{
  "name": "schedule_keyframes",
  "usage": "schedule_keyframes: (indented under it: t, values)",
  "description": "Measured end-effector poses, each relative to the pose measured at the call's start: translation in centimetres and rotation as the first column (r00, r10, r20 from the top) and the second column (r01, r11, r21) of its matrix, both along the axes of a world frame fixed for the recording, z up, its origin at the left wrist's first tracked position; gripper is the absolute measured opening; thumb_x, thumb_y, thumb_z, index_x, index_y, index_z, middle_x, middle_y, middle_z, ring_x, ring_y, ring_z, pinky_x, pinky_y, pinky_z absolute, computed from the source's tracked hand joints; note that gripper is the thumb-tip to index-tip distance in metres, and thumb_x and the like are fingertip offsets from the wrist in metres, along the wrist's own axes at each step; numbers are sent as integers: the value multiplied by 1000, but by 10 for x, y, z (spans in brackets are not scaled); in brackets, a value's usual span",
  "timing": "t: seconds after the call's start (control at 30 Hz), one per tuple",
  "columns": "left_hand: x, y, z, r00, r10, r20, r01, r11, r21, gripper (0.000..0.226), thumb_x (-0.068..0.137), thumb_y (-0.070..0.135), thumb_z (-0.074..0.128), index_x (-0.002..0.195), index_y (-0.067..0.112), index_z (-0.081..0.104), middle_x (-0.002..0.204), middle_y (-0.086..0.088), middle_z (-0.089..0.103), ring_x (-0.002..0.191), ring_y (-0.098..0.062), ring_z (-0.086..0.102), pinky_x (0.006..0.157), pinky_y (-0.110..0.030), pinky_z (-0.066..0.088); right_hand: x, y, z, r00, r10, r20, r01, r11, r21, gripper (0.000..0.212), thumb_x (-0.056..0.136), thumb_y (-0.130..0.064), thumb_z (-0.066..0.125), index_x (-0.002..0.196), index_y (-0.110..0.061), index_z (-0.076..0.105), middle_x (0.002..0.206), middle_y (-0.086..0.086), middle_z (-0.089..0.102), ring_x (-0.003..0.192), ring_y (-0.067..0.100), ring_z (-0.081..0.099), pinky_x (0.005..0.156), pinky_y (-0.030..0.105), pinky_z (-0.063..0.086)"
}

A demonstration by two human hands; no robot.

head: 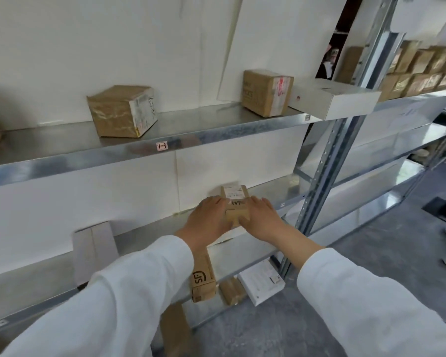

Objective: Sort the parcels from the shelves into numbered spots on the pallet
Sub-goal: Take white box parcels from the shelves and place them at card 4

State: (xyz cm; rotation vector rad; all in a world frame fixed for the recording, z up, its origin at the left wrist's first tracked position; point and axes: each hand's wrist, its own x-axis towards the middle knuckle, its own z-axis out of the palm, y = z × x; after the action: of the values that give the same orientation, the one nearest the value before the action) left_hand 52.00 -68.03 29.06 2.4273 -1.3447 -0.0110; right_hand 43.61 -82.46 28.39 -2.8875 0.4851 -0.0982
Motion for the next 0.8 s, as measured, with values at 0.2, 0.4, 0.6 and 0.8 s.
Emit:
schedule_keyframes:
  t: [0.2, 0.4, 0.6, 0.8]
  values:
    - [9, -75, 58, 992, 38, 122, -31, 998, -59, 61, 90, 39, 61, 144, 19, 38, 147, 1, 43, 135, -19, 39, 111, -34, 34, 8, -72, 52, 990, -46, 137, 54, 997, -53, 52, 96, -35, 47, 141, -12, 39, 142, 4, 45, 132, 20, 40, 119, 34, 12]
    - [0, -164, 115, 964, 63, 258, -55, 998, -39, 63, 90, 44, 58, 143, 16, 39, 146, -4, 44, 132, -23, 43, 107, -37, 39, -14, -157, 107, 991, 13, 133, 14, 979, -201, 56, 97, -38, 45, 144, -9, 35, 144, 8, 43, 130, 25, 42, 115, 35, 19]
    - [-9, -235, 177, 959, 37, 280, -21, 998, -60, 47, 88, 45, 51, 124, 15, 51, 113, -7, 58, 98, -27, 56, 83, -41, 50, -29, -215, 168, 959, 113, 259, -57, 975, -214, 52, 94, -36, 51, 137, -7, 44, 135, 13, 50, 118, 31, 51, 100, 40, 42]
    - [-16, -283, 207, 929, 96, 358, -63, 993, -102, 41, 86, 35, 55, 121, 11, 54, 119, -7, 58, 109, -27, 55, 87, -42, 50, -46, -279, 219, 951, 92, 295, 0, 954, -299, 55, 94, -33, 53, 139, -6, 41, 137, 13, 48, 123, 31, 47, 103, 41, 38]
